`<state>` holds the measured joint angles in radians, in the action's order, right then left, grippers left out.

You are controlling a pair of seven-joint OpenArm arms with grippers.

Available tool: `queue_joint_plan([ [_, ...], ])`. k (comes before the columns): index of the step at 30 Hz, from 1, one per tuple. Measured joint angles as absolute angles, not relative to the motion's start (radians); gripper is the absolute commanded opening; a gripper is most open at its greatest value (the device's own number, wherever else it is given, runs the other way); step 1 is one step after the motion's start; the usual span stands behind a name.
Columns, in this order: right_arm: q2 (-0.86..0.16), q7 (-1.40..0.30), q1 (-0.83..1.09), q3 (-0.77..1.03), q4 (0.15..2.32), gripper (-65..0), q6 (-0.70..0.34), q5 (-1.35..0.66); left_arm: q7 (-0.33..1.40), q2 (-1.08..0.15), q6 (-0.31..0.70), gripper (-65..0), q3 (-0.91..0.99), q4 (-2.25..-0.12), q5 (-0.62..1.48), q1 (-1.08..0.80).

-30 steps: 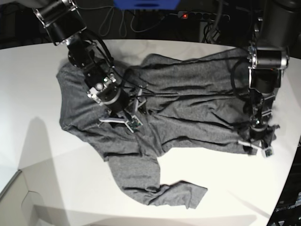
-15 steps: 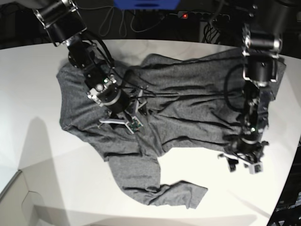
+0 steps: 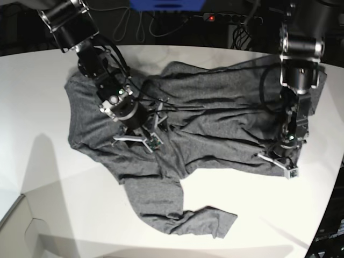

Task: Layout the t-shirt on the table in an organized manner, then fold the t-shirt properly
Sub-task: 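Regrasp the shirt body with the right gripper and the hem with the left, then pull the shirt outward with both grippers to stretch it flat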

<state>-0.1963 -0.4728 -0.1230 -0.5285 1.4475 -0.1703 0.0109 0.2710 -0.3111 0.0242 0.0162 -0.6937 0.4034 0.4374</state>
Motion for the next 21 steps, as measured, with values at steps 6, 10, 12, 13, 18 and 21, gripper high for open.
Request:
queue_joint_plan([
  [6,-0.196,-0.474,-0.122,-0.528,1.447,-30.6,-0.17,0.011,0.112,-0.332,0.025,-64.9,0.018,-0.466,0.401,0.527],
  [10,-0.197,-0.476,-0.124,-0.528,1.446,-30.6,-0.17,0.011,0.139,-0.358,0.017,-64.9,0.023,-0.542,0.407,0.475],
  [12,-0.196,-0.475,-0.126,-0.528,1.446,-30.6,-0.17,0.01,0.139,-0.36,0.011,-64.9,0.025,-0.61,0.408,0.428],
  [13,-0.196,-0.471,-0.126,-0.528,1.446,-30.6,-0.17,0.01,0.142,-0.362,0.009,-64.9,0.025,-0.64,0.408,0.41],
  [18,-0.196,-0.475,-0.121,-0.528,1.446,-30.6,-0.17,0.011,0.187,-0.359,0.003,-64.9,0.025,-0.69,0.408,0.4],
  [21,-0.196,-0.475,-0.121,-0.528,1.446,-30.8,-0.17,0.011,0.218,-0.355,0.003,-64.9,0.025,-0.695,0.408,0.417],
])
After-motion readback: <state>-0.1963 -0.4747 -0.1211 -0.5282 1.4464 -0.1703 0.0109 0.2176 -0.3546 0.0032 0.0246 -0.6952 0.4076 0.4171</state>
